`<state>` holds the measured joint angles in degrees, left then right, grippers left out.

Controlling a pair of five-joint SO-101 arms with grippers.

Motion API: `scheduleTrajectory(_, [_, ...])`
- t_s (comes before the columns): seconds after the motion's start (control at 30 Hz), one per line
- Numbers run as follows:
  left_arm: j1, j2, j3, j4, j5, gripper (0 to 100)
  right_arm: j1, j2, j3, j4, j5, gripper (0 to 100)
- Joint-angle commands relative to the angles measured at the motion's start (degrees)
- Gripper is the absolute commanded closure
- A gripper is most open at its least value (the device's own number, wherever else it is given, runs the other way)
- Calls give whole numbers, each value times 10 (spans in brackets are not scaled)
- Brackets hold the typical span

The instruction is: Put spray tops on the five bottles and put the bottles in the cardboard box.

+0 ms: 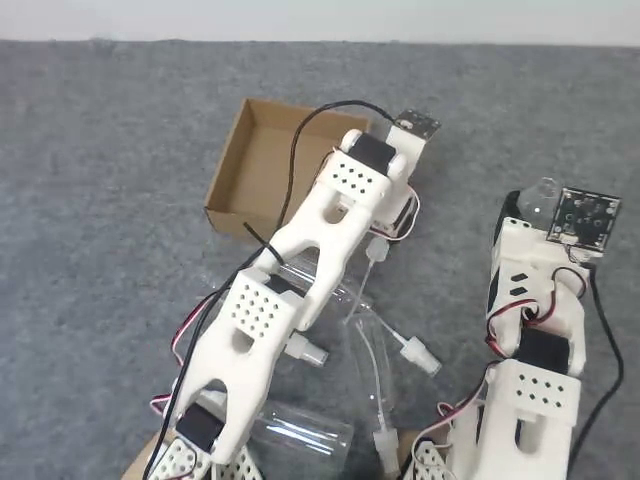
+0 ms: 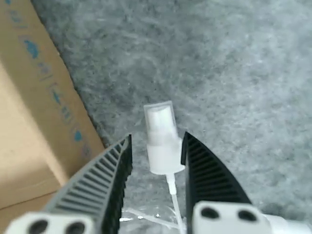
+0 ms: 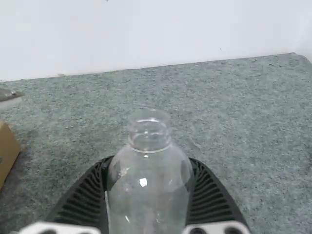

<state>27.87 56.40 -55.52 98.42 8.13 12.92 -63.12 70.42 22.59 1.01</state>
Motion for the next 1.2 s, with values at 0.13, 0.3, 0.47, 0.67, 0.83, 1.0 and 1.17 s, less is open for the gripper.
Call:
scheduleTrajectory(0.13, [-1,-10,27,22,7,841,4,-20,-15,-10,-5,989])
scheduleTrajectory(0.3, [8,-9,35,22,7,841,4,-20,-14,-9,-5,989])
scheduleTrajectory(0.47, [23,-9,68,20,6,841,4,-20,-14,-9,-5,989])
scheduleTrajectory(0.67, [22,-9,78,19,6,859,4,-20,-14,-9,-6,989])
scheduleTrajectory(0.83, [24,-10,74,19,6,951,4,-20,-14,-9,-6,989])
scheduleTrajectory(1.0, [24,-15,73,20,6,978,4,-20,-14,-9,-6,989])
scheduleTrajectory(1.17, [24,-16,73,21,6,971,4,-20,-14,-9,-6,989])
